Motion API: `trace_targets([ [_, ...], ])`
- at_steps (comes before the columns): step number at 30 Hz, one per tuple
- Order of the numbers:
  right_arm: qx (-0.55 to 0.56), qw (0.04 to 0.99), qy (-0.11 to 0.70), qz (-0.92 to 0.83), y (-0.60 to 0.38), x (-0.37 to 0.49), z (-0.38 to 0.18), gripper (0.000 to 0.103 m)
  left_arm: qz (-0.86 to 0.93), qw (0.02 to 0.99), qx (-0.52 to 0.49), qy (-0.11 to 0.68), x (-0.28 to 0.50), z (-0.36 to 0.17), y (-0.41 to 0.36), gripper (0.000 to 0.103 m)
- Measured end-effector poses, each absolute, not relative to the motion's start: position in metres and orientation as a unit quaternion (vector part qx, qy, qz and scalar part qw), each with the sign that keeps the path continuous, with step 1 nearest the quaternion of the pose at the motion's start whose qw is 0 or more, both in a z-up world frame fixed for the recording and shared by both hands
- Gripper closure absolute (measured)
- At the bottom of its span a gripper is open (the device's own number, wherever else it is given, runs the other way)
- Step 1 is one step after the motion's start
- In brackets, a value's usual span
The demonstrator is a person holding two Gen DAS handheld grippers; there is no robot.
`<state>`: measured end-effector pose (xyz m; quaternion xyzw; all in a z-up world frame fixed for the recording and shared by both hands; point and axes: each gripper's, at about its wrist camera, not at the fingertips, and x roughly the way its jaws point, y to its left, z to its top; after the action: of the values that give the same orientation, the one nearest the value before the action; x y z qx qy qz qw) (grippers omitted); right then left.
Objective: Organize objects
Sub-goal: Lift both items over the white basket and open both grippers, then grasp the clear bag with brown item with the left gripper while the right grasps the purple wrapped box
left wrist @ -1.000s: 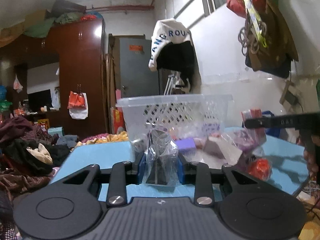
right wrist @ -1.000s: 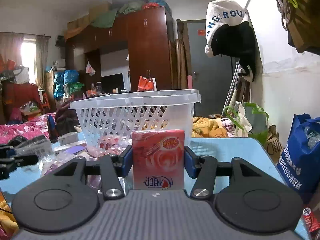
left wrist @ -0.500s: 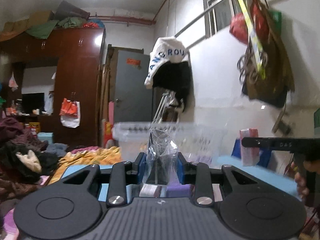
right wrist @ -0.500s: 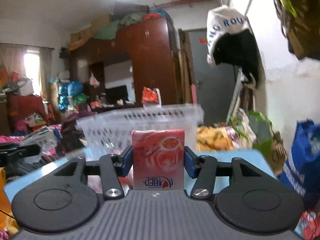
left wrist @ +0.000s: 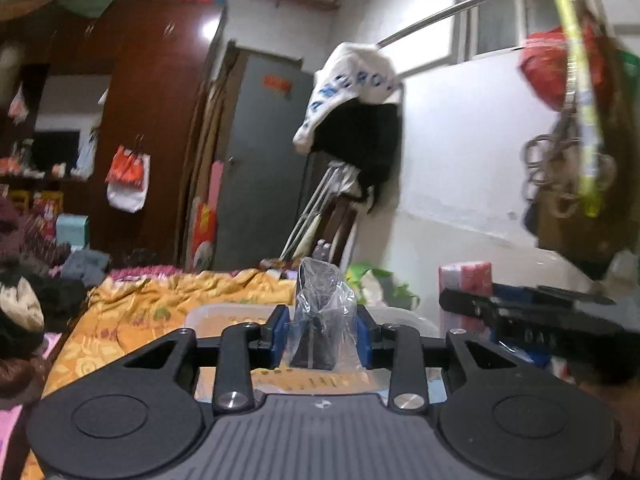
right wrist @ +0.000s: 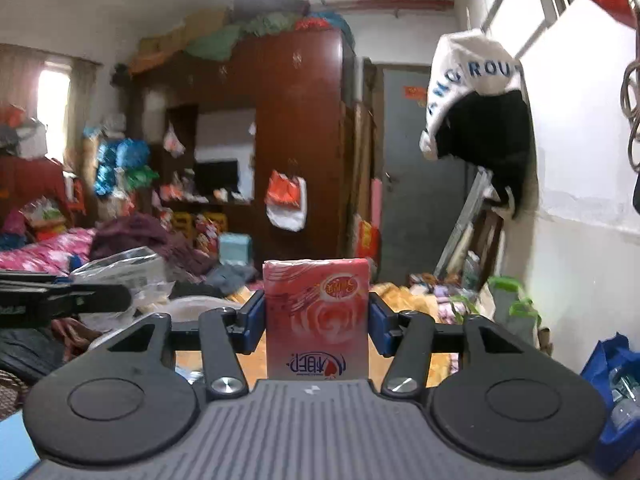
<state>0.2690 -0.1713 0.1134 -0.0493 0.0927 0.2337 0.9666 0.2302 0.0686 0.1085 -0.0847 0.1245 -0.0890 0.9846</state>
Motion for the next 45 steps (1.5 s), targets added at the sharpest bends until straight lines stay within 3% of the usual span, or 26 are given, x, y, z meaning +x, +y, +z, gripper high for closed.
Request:
trace_targets([
  [2, -0.077, 0.966, 0.1, 0.224, -0.161, 0.275, 0.104, 0.043, -0.071, 0.985, -0.07, 0.143, 0.248, 0.101, 0.067, 0.03],
  [3, -0.086, 0.966, 0.106, 0.22, -0.158, 0.277, 0.1, 0.029, -0.06, 0.984, -0.069, 0.15, 0.252, 0.096, 0.068, 0.028],
  [6, -0.075, 0.969, 0.092, 0.215, -0.167, 0.258, 0.092, 0.0, -0.071, 0.984, -0.077, 0.142, 0.234, 0.092, 0.076, 0.028],
  [11, -0.015, 0.96, 0.096, 0.261, -0.214, 0.195, 0.067, 0.0, -0.091, 0.987, -0.049, 0.123, 0.152, 0.076, 0.078, 0.015],
  [18, 0.001, 0.952, 0.096, 0.291, -0.248, 0.106, -0.009, 0.0, -0.071, 0.989, 0.005, 0.128, 0.073, 0.008, 0.061, 0.015],
  [23, -0.007, 0.951, 0.072, 0.3, -0.218, 0.099, -0.01, 0.0, -0.085, 0.985, 0.002, 0.149, 0.067, -0.012, 0.059, 0.015],
  [28, -0.023, 0.943, 0.102, 0.317, -0.188, 0.112, -0.011, 0.0, -0.081, 0.986, 0.013, 0.142, 0.056, -0.018, 0.056, 0.015],
  [29, -0.029, 0.943, 0.104, 0.313, -0.184, 0.115, -0.011, 0.003, -0.083, 0.986, 0.012, 0.146, 0.057, -0.02, 0.055, 0.014],
  [32, -0.018, 0.94, 0.118, 0.319, -0.187, 0.12, -0.012, 0.029, -0.1, 0.982, 0.006, 0.161, 0.063, -0.027, 0.05, 0.014],
  [45, 0.007, 0.948, 0.08, 0.309, -0.217, 0.107, -0.005, 0.03, -0.101, 0.978, 0.029, 0.182, 0.068, -0.045, 0.03, 0.013],
])
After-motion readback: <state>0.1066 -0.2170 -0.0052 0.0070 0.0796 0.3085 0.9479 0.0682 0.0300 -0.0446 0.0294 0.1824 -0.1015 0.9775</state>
